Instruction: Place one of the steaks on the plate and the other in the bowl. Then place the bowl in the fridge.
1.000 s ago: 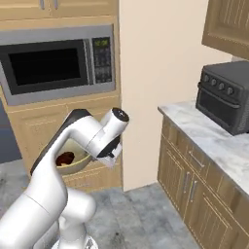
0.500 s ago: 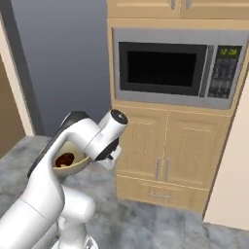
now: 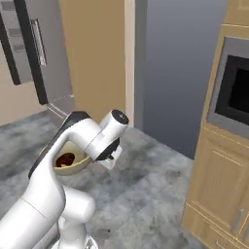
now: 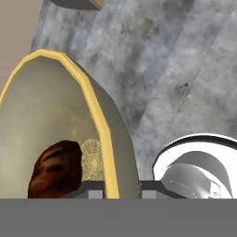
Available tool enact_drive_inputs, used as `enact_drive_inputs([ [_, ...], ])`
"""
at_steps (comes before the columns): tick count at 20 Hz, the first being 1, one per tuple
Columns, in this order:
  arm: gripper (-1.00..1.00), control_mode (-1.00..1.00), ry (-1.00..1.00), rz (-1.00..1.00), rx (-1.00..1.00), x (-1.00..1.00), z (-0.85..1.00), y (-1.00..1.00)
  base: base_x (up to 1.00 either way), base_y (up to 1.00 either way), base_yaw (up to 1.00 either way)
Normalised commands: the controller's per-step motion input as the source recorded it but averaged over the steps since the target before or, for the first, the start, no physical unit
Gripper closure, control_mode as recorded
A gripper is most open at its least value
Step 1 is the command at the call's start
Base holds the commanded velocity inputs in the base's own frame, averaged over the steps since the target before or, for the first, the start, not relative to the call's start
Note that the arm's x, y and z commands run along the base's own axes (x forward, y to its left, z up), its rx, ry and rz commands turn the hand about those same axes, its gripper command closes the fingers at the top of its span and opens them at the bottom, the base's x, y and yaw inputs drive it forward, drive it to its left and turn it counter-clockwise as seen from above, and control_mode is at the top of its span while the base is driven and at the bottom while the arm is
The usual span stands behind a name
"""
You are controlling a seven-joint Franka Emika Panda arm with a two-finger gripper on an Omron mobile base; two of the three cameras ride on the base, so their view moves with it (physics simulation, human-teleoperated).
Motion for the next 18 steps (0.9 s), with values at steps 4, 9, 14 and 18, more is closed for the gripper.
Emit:
enact_drive_inputs([
  [4,1.00,1.00,0.00,0.00,0.00,0.00,0.00,0.00,0.33,0.21,0.89],
  [9,1.00,1.00,0.00,0.00,0.00,0.00,0.00,0.00,0.41,0.28,0.85],
  [14,1.00,1.00,0.00,0.00,0.00,0.00,0.00,0.00,0.62,0.15,0.78],
  [18,1.00,1.00,0.00,0.00,0.00,0.00,0.00,0.00,0.92,0.25,0.57],
])
